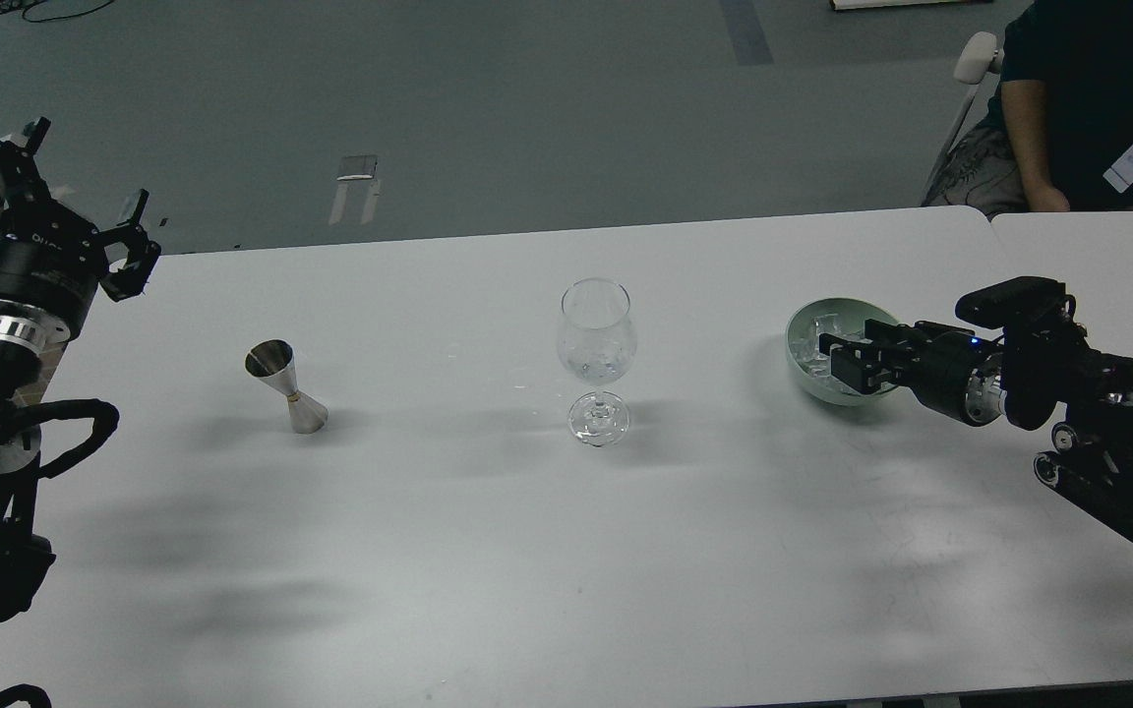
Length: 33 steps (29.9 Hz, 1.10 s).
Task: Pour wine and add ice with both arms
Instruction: 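Reach the right gripper into the green bowl and grasp ice cubes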
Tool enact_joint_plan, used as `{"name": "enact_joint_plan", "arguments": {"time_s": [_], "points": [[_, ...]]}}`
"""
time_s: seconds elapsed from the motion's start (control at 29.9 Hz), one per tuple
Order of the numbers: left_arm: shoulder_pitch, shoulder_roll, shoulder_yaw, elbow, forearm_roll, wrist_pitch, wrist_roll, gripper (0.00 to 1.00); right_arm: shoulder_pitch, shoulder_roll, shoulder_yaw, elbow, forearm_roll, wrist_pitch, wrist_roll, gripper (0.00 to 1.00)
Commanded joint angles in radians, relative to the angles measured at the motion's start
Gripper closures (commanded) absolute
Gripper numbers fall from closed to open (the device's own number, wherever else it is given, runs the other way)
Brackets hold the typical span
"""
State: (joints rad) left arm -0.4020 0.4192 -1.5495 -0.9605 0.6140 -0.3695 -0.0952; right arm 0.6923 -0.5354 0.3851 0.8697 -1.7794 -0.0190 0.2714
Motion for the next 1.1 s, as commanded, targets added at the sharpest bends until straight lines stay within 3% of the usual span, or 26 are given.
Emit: {"name": "enact_joint_plan", "arguments": {"time_s": [0.0,0.2,0.3,0.67,0.87,0.9,0.97,1.07], "points": [[0.000,0.001,0.000,0.000,0.000,0.000,-0.001,0.02,0.006,0.000,0.000,0.000,0.000,0.004,0.002,0.36],[0.000,0.003,-0.001,0.000,-0.002,0.000,-0.001,0.02,0.012,0.000,0.000,0.000,0.000,0.005,0.000,0.38],[0.000,0.001,-0.001,0.000,-0.002,0.000,-0.001,0.02,0.012,-0.002,0.000,0.002,0.000,0.016,0.002,0.44],[-0.001,0.003,-0.001,0.000,-0.002,0.000,-0.008,0.02,0.013,-0.002,-0.020,0.005,0.000,0.024,0.005,0.45],[-0.001,0.003,-0.001,0.000,-0.002,0.000,-0.008,0.02,0.013,-0.005,-0.020,0.005,-0.002,0.028,0.005,0.60],[-0.001,0.003,-0.001,0.000,-0.002,0.000,-0.008,0.02,0.013,-0.006,-0.020,0.005,-0.002,0.031,0.000,0.69],[-0.001,0.003,-0.001,0.000,-0.002,0.000,-0.008,0.02,0.013,-0.006,-0.020,0.005,-0.002,0.039,0.000,0.76],[-0.001,0.003,-0.001,0.000,-0.002,0.000,-0.008,0.02,0.015,-0.006,-0.020,0.006,-0.002,0.042,0.000,0.80]]}}
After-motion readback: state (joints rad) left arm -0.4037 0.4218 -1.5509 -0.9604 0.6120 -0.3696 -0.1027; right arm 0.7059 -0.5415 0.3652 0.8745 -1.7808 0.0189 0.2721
